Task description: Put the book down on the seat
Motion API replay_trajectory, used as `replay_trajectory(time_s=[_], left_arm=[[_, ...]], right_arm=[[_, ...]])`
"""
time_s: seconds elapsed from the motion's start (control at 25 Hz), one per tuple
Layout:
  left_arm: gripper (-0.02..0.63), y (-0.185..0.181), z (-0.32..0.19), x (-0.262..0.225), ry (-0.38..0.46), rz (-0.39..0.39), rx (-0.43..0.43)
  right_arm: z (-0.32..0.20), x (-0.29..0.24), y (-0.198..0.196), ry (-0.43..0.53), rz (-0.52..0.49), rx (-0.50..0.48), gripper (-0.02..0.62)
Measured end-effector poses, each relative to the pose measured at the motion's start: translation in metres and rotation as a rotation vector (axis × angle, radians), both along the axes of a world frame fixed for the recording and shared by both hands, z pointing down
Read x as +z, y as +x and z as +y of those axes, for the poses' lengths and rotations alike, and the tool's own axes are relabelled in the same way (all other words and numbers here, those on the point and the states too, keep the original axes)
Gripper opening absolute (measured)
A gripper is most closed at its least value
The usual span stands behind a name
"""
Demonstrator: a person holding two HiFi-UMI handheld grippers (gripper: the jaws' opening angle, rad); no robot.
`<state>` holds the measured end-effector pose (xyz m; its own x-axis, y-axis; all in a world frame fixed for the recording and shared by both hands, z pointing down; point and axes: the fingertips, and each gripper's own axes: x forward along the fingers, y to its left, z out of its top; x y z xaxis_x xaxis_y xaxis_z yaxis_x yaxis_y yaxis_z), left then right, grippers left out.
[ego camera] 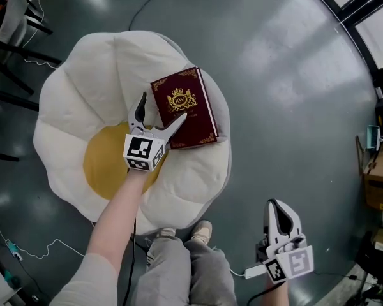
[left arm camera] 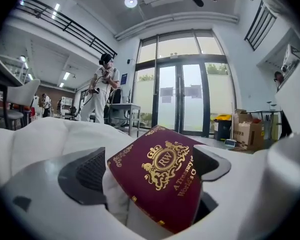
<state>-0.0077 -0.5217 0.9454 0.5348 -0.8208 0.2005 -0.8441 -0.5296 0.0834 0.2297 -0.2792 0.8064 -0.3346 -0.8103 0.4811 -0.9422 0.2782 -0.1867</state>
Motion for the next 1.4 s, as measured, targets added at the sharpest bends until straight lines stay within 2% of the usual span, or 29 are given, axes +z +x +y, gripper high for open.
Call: replay_trajectory(time_s=[0.12,0.24,0.44,0.76,0.92,1.0,1.12,1.2,1.28,1.4], left_arm=[[0.529,-0.002,0.005,-0.014,-0.014,0.024,0.001],[0.529,-0.001,0.018,-0.049,-0.016,0.041,0.008],[0.528,0.004,0.043,-0.132,0.011,0.049,0.039],[0.516,-0.021,0.073,-0.289,0.08,0.065,0.007],[0.465,-0.034,0.092,-0.365,0.106,0.064,0.003],[0.375,-0.041,0.1,-0.403,0.126,0.061,-0.001],[0.327,-0.048,0.119,-0.457,0.175,0.025,-0.002],[0.312,-0.05,0.134,-0.494,0.215,-0.001,0.003],[0.256,-0.052,0.15,-0.53,0.244,-0.003,0.004],[0.247,-0.051,0.173,-0.571,0.249,-0.012,0.024]], right_arm=[[0.0,-0.006,-0.005,-0.007,-0.01,0.001,-0.002],[0.0,-0.03,-0.011,-0.007,-0.018,-0.003,-0.002],[-0.006,-0.094,-0.022,0.031,-0.018,-0.025,-0.002],[-0.001,-0.201,-0.049,0.085,-0.001,-0.067,-0.002],[0.007,-0.251,-0.054,0.095,-0.005,-0.053,-0.002],[0.013,-0.274,-0.057,0.104,0.061,-0.067,-0.002],[0.021,-0.309,-0.066,0.127,0.141,-0.097,-0.002],[0.025,-0.336,-0.072,0.143,0.136,-0.098,-0.002],[0.029,-0.364,-0.078,0.162,0.126,-0.099,-0.002],[0.036,-0.403,-0.086,0.206,0.118,-0.115,-0.002]])
